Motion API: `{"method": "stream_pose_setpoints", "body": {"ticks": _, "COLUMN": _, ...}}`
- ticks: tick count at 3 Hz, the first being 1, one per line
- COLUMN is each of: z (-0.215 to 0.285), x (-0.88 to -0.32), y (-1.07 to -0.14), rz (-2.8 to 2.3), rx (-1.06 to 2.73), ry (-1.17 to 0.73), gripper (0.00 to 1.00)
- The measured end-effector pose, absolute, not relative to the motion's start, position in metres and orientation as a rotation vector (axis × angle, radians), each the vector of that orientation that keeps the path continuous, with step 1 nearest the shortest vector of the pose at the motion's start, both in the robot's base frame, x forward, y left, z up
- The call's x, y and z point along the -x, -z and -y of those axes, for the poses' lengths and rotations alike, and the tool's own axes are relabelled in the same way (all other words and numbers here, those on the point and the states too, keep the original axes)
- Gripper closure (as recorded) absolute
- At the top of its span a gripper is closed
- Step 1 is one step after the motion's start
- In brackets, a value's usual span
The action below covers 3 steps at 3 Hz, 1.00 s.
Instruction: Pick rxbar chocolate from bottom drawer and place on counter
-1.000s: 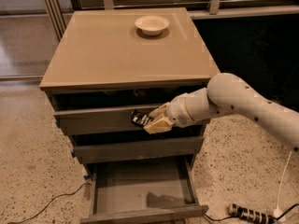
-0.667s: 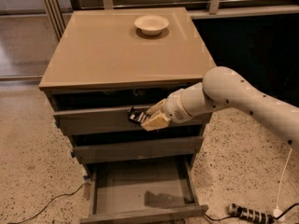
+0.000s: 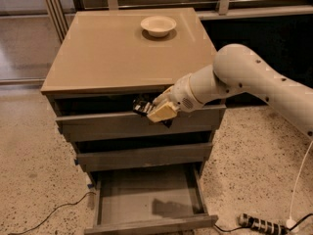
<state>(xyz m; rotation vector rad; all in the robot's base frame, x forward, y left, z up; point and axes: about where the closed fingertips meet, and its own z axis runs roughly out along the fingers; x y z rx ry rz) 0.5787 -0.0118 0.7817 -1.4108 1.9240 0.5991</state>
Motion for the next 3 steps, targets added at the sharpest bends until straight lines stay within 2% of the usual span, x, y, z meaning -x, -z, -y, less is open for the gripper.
{"method": "stream_pose_setpoints", "body": {"ticks": 3, "z": 0.012, "x": -0.586, "y": -0.881, "rz": -1.832, "rx": 1.432, "ry": -0.448, "gripper": 1.00}}
